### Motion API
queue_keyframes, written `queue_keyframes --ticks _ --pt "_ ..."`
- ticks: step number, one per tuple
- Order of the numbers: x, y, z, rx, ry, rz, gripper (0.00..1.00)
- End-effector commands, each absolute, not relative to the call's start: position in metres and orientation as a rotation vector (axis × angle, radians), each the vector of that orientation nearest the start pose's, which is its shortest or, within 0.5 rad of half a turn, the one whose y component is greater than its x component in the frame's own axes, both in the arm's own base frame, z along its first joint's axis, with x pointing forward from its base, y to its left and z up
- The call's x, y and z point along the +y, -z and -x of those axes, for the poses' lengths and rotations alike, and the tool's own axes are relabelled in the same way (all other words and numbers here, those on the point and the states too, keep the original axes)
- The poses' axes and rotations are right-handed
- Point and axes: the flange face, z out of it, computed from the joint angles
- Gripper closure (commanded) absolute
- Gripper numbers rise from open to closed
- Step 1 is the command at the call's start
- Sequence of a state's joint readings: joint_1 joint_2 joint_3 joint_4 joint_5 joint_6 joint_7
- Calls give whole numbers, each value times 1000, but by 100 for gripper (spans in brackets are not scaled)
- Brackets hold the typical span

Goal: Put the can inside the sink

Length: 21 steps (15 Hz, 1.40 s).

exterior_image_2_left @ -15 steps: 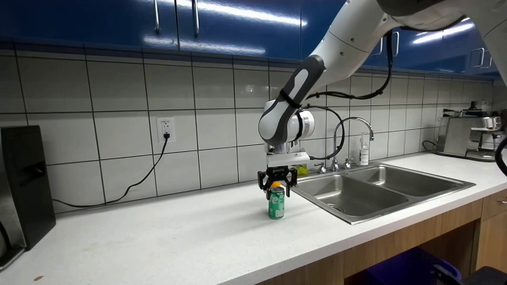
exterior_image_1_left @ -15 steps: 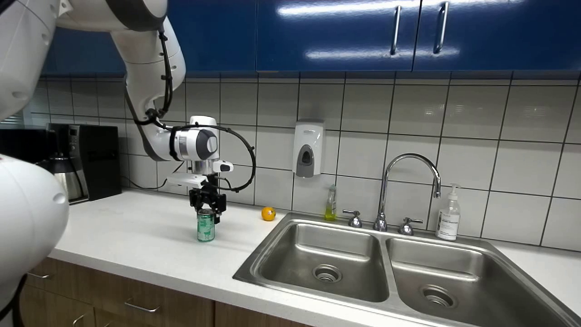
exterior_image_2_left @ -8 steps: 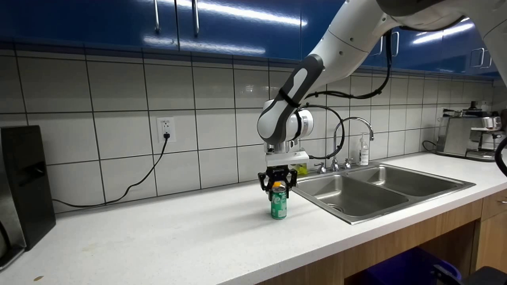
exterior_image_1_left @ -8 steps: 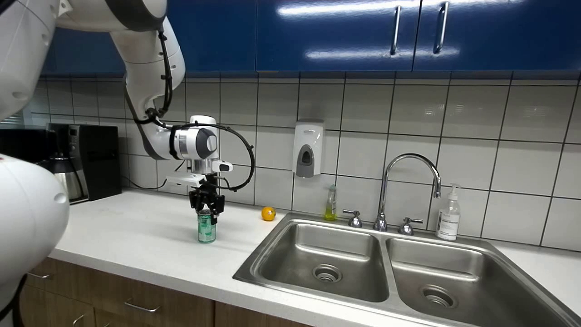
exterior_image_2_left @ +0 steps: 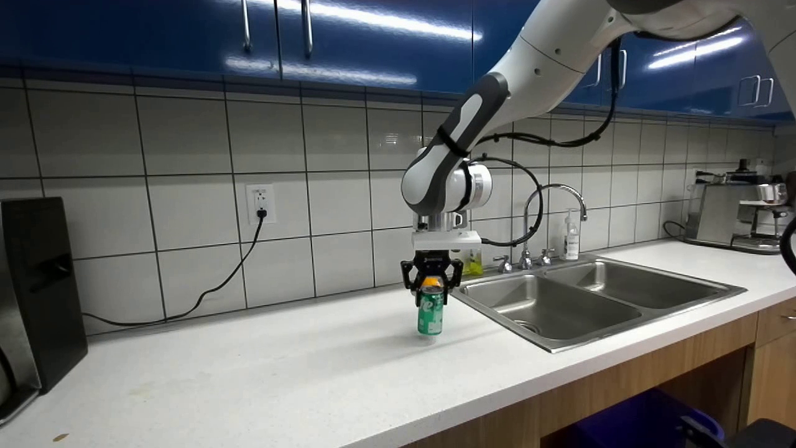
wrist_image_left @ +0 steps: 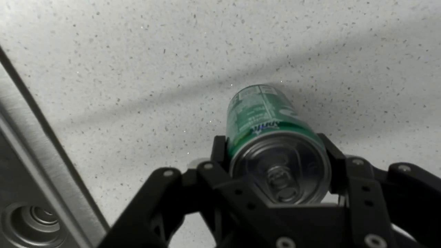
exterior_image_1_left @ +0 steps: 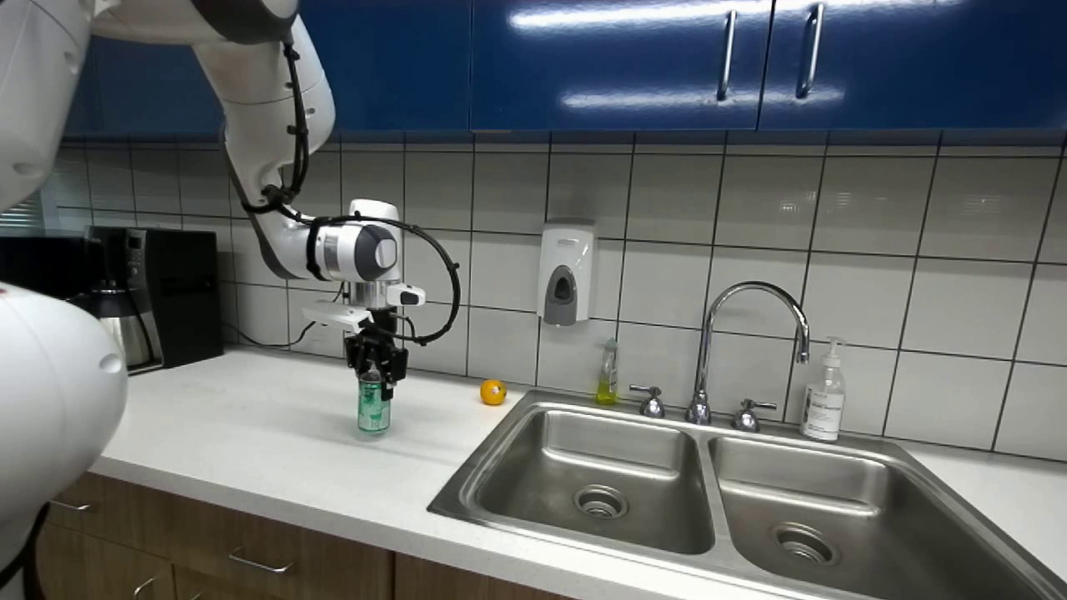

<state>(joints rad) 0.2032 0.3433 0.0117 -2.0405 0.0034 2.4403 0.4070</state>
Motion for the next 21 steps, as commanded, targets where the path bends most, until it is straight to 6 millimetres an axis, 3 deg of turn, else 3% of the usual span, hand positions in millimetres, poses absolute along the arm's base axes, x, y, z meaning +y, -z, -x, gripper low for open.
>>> queue_keyframes --ticks 1,11,12,13,21 --pt "126 -316 -575 356 146 3081 62" --pt "97 -367 -550 477 260 3054 62" --pt "105 -350 -562 426 218 3058 62" --pt "103 -352 -561 431 221 3057 37" --pt "105 -341 -560 426 192 3065 37"
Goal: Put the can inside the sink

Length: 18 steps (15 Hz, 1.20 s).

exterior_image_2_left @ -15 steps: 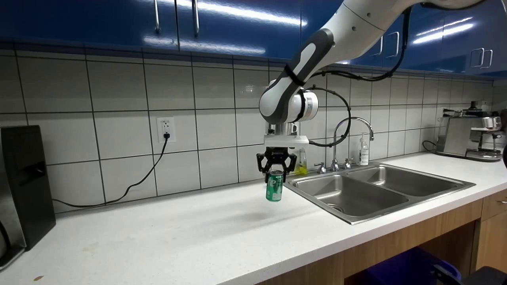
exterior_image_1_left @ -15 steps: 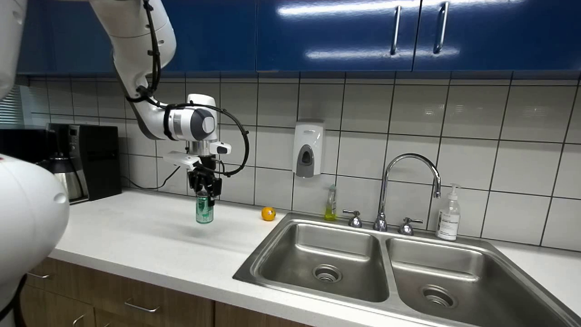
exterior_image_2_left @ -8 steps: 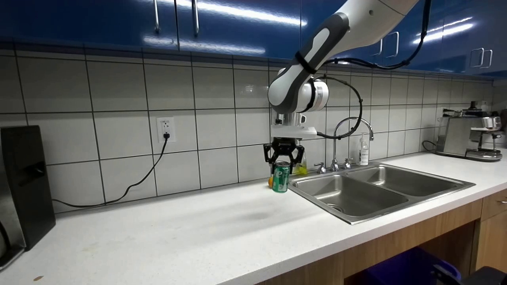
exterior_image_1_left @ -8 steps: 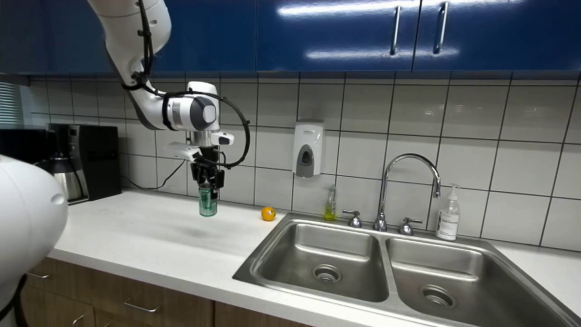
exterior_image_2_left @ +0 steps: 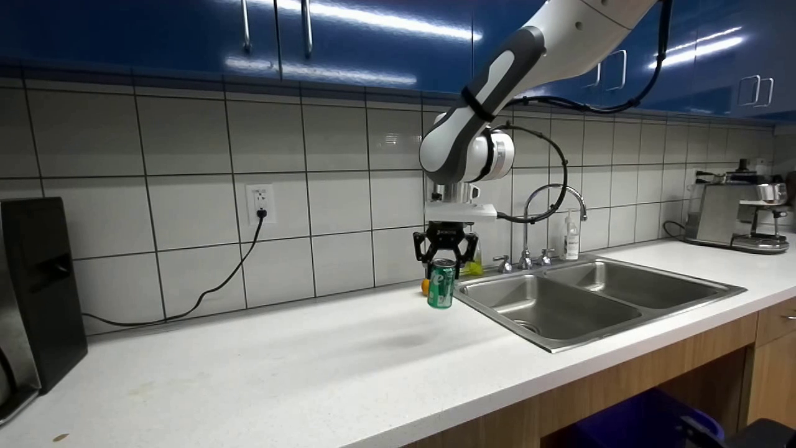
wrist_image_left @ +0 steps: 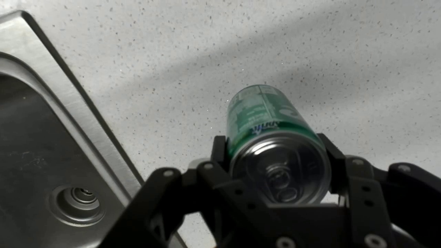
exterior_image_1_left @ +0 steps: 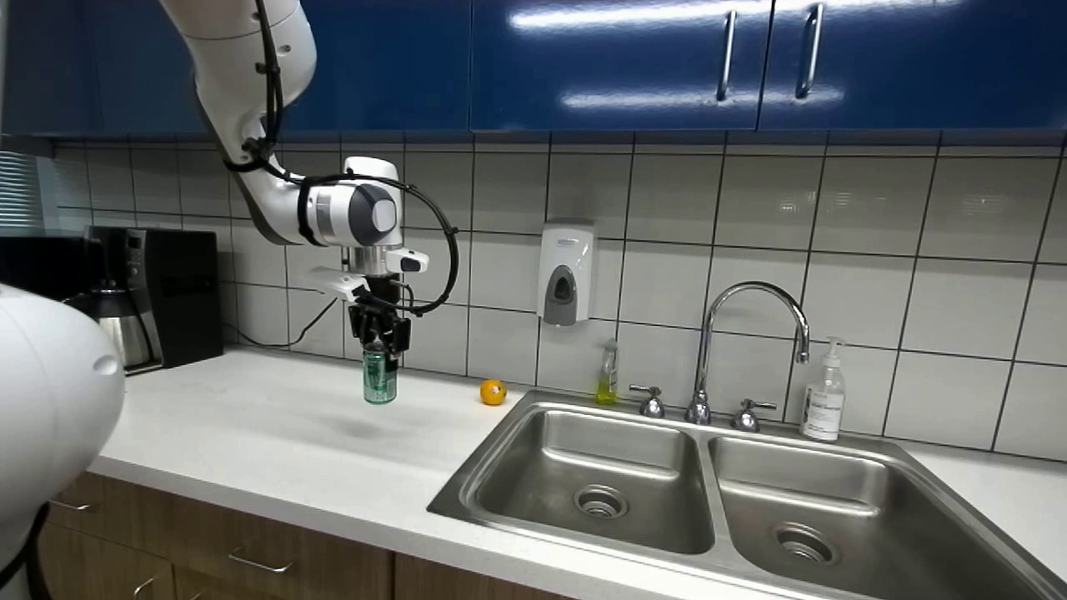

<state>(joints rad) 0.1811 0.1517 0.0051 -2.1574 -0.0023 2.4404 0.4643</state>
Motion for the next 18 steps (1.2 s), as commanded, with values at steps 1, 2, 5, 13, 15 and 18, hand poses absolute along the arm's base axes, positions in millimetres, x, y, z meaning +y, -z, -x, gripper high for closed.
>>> queue_keyframes --ticks 1,2,5,13,15,18 --pt "105 -341 -560 426 192 3065 37" --pt "105 -341 -560 426 192 3065 37" --pt "105 -341 -560 426 192 3065 37" --pt "54 -348 -563 588 262 3046 62" --pt "33 -347 -564 654 280 3041 62" --pt "-2 -342 -563 764 298 3036 62"
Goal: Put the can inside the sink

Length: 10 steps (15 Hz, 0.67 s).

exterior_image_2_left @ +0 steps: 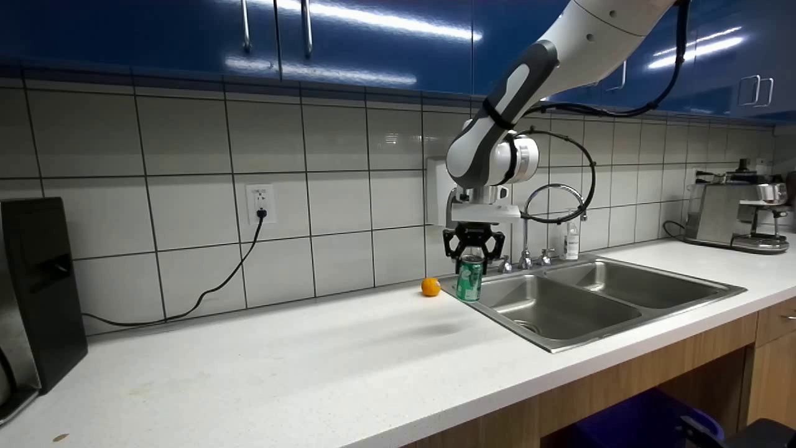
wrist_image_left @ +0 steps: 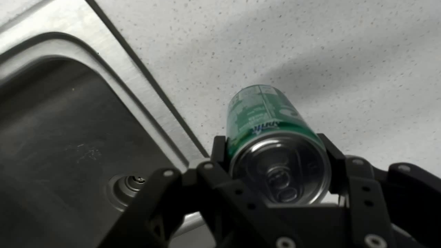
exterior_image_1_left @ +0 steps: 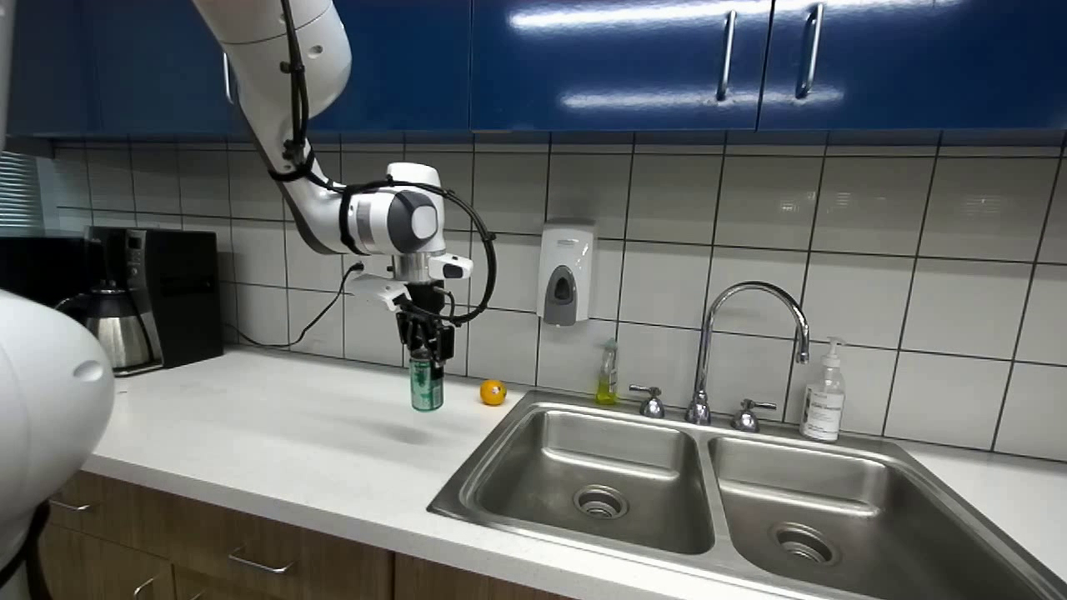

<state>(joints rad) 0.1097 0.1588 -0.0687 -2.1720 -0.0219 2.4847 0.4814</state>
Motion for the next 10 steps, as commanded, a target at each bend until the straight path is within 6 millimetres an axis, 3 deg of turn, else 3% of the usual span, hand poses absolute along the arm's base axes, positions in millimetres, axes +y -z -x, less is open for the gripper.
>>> queue_keyframes --ticks 1,10 --pt "-13 -340 -561 801 300 3031 62" --pt "-117 -320 -541 1114 319 2979 62"
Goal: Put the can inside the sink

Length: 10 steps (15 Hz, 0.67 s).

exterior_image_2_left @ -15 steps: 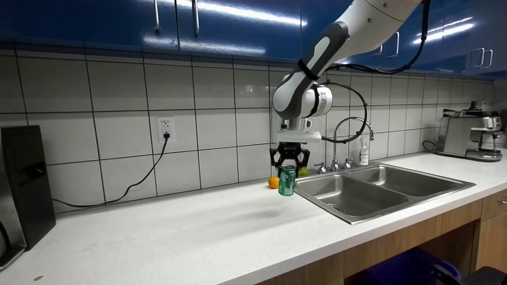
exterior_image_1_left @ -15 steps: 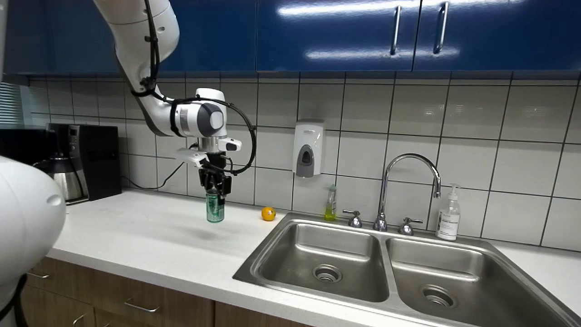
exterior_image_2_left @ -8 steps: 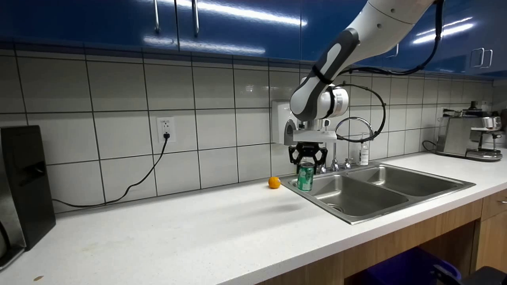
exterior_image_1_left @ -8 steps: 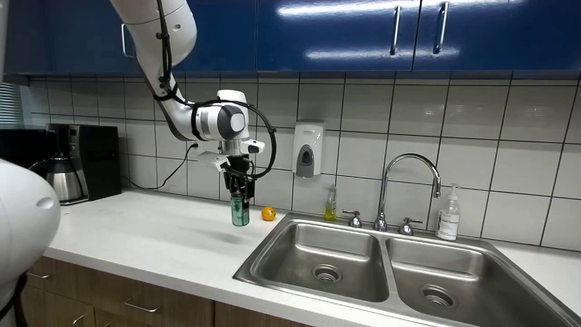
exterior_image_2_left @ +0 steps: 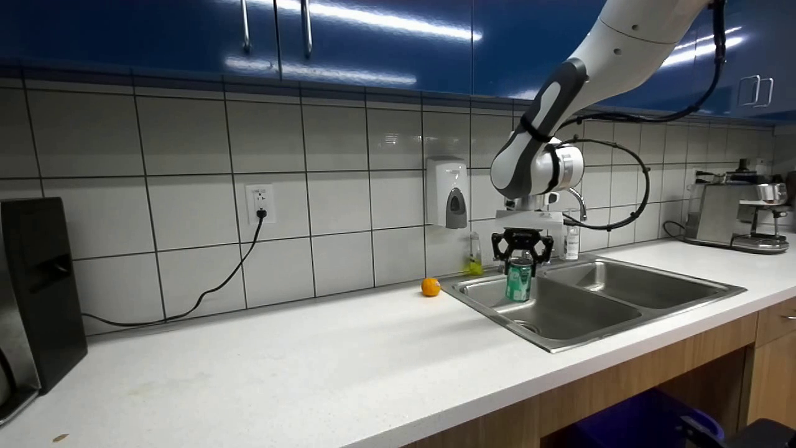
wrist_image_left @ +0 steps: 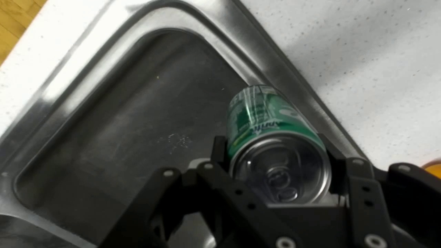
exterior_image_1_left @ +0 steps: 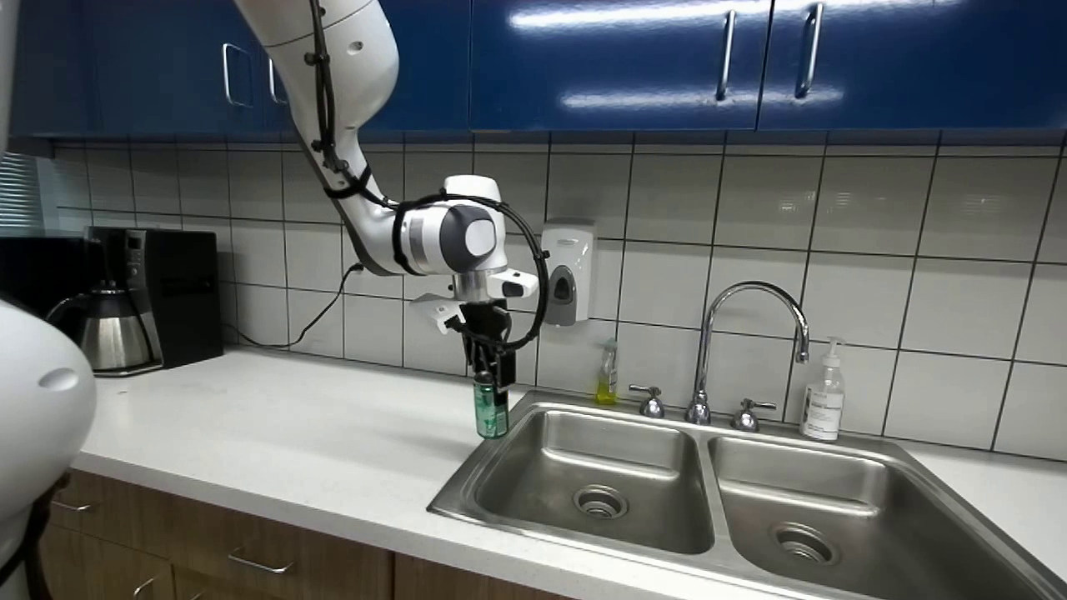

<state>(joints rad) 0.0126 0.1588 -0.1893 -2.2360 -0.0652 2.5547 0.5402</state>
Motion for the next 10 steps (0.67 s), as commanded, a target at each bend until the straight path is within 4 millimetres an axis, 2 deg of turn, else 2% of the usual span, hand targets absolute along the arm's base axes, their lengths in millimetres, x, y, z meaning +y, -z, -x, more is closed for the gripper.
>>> queue_keyframes --ticks 1,4,10 --pt "-125 -318 -540 1135 314 2975 62" --pt "-144 -304 -542 1179 292 2972 62" --pt "-164 -268 -556 1211 278 2989 62"
